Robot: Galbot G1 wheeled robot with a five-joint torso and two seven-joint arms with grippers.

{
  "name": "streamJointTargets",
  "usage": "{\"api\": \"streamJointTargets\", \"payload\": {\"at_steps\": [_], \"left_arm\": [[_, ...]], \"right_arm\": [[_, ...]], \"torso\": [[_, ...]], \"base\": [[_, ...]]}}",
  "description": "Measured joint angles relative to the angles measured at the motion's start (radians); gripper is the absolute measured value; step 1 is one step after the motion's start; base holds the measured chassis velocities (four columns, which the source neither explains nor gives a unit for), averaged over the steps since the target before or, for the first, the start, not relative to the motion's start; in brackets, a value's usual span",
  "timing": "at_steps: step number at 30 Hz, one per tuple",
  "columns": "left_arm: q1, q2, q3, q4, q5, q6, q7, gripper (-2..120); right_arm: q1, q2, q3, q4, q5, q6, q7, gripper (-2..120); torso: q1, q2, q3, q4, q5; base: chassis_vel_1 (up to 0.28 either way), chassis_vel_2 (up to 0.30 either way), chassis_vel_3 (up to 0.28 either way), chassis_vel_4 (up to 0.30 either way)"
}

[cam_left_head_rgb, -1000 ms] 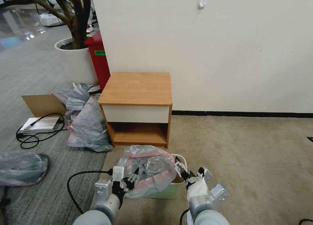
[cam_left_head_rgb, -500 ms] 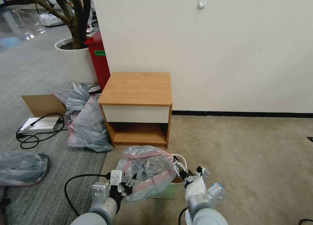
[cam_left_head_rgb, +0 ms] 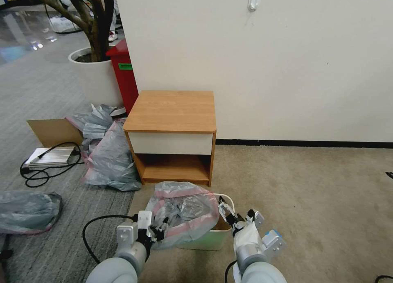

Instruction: Pick up the garbage bag from the table and place it over the trash can.

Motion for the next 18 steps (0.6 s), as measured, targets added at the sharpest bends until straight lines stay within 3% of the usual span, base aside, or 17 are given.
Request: {"api": "streamJointTargets", "payload": {"at_steps": [9,18], "left_arm": [[-0.102,0.011,0.052,0.072,-0.014,-0.003,0.0,49],[-0.12,-0.014,0.077,0.11,-0.012,-0.004,0.002,48]], "right_arm": [[-0.008,0.0,0.005,-0.002,-0.012,0.002,-0.001,100],[-0.012,0.002,0.006,-0.009,-0.025,0.007,-0.002,100]], "torso": [[0.0,0.0,0.0,-0.0001,0.0],[0.0,0.0,0.0,-0.0001,0.0]], "base": [[0.0,0.0,0.0,0.0],[0.0,0.0,0.0,0.0]]}}
